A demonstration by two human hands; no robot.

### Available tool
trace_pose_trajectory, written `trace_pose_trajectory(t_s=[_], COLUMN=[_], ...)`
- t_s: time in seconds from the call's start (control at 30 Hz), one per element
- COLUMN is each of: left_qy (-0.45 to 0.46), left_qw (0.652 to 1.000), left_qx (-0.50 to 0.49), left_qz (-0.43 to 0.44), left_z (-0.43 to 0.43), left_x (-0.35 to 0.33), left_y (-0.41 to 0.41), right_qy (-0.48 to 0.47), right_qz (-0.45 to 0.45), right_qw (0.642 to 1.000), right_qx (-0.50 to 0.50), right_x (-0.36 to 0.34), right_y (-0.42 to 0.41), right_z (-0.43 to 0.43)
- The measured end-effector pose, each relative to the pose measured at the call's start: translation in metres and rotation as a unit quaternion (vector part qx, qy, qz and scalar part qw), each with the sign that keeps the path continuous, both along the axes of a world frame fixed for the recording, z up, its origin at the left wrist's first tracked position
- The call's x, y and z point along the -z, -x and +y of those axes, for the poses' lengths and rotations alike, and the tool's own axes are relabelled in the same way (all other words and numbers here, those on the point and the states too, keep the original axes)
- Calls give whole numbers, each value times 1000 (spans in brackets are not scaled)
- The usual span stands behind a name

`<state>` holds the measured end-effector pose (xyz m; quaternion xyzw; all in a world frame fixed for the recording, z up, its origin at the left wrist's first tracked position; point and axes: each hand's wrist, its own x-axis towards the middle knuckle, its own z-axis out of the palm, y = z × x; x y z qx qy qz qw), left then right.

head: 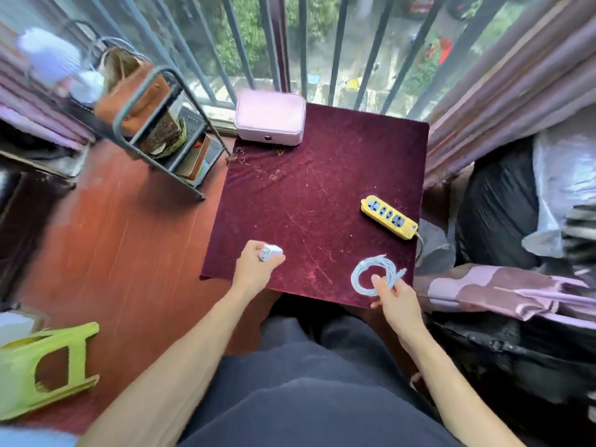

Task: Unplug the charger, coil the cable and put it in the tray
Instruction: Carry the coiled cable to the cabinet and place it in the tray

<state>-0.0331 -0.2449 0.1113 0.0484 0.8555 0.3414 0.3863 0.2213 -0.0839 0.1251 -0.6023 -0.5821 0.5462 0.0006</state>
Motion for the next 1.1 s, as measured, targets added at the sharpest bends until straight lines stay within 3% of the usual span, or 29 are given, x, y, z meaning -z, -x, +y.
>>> trace_pose_trajectory(t_s=[0.27,0.53,0.97,1.1], left_qy=[-101,-107,-161,-175], left_qw=[978,928,817,792], left_qx=[-168,-349,-552,-583], left_qz=[-66,-74,-49,-43], left_z=[-77,-134,-234,-286], left_x=[-35,-49,-53,-52], left_y=[-99,-167,-146,-124], right_qy=[13,67,69,90], right_qz=[49,80,80,82], right_qw=[992,960,871,867], right_qx=[-117,-259,-481,-483], right_x=[-27,-21,-56,-61], right_y=[-24,19,157,203], right_z=[10,-6,-121,-170])
